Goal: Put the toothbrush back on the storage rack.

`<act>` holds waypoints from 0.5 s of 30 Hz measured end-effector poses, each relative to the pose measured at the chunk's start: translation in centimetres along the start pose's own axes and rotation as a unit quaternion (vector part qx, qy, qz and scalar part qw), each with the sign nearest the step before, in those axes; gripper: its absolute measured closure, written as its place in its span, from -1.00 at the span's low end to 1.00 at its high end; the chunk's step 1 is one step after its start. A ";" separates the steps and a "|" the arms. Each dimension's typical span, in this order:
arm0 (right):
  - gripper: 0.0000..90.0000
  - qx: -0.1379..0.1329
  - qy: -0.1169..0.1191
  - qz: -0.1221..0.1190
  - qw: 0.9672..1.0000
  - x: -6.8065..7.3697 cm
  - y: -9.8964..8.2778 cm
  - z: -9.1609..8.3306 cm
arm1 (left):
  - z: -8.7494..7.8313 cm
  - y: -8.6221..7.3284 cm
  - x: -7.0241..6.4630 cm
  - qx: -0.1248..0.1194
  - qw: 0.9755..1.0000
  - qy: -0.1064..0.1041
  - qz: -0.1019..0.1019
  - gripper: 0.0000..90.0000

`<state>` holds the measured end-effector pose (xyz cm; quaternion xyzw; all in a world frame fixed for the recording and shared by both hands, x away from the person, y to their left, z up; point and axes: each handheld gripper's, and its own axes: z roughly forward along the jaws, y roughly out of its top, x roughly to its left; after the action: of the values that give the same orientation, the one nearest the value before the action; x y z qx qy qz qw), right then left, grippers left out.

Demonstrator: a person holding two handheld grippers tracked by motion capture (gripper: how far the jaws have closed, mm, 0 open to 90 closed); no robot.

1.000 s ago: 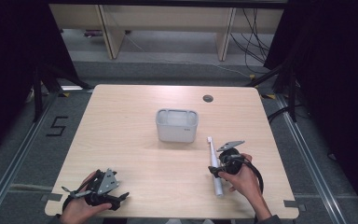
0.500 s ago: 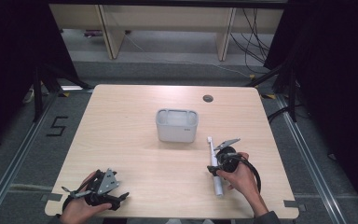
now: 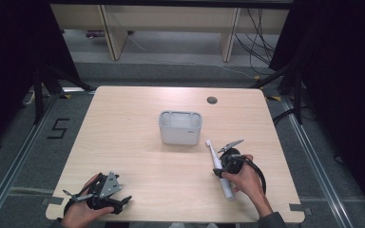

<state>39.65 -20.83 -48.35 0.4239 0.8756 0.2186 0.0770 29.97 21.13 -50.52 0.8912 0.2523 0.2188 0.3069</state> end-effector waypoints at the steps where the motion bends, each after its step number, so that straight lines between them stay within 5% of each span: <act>1: 0.19 0.000 0.000 0.000 1.000 0.0 0.0 0.0 | 0.0 0.0 0.0 0.000 1.000 0.000 0.000 -0.64; 9: 0.43 0.024 0.005 0.013 1.000 0.2 -0.3 -0.2 | 0.1 0.0 0.0 0.000 1.000 0.000 0.000 -0.64; 11: 0.43 0.026 0.000 -0.016 1.000 0.0 -0.1 -0.2 | 0.1 0.0 0.0 0.001 1.000 0.001 0.000 -0.64; 12: 0.44 0.031 0.003 -0.005 0.999 0.2 -0.1 -0.2 | 0.1 0.0 0.0 0.001 1.000 -0.001 -0.001 -0.64; 15: 0.44 0.047 0.002 -0.024 0.999 0.2 0.2 -0.2 | 0.1 0.0 0.0 0.001 1.000 0.000 -0.001 -0.64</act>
<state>39.61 -20.62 -48.09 0.4055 0.8949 0.1761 0.0605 30.00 21.10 -50.59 0.8914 0.2531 0.2183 0.3062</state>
